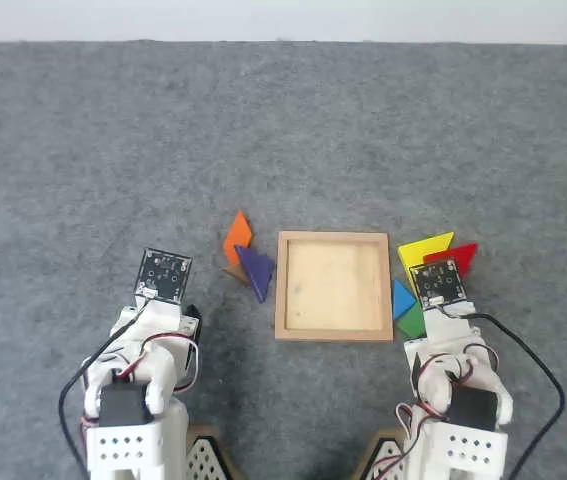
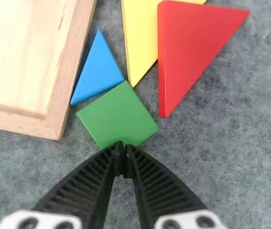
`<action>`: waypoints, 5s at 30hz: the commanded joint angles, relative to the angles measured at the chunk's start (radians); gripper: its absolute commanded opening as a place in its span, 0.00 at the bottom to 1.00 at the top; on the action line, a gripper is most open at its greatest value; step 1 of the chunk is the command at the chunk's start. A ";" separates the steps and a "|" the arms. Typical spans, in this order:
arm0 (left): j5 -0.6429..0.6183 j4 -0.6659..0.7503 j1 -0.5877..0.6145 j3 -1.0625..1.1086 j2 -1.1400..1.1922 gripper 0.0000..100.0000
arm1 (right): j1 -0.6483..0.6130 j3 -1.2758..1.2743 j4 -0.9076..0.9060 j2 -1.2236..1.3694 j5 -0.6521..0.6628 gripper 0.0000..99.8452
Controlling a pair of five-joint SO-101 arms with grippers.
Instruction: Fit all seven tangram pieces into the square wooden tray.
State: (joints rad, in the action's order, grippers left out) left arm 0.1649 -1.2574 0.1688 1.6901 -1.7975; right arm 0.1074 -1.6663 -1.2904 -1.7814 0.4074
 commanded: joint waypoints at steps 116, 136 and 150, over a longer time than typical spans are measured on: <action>0.012 -0.003 0.005 -0.007 -0.015 0.13 | -0.065 1.367 0.208 2.022 -0.723 0.27; 0.012 -0.003 0.005 -0.007 -0.015 0.13 | 0.283 1.364 0.122 2.022 -0.549 0.09; 0.012 -0.003 0.005 -0.007 -0.015 0.13 | 0.343 1.419 0.039 2.020 -0.466 0.01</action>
State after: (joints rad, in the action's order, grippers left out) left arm 0.1649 -1.2574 0.1688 1.6901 -1.7975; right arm 0.4066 -0.2746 -1.1845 0.2148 -0.0852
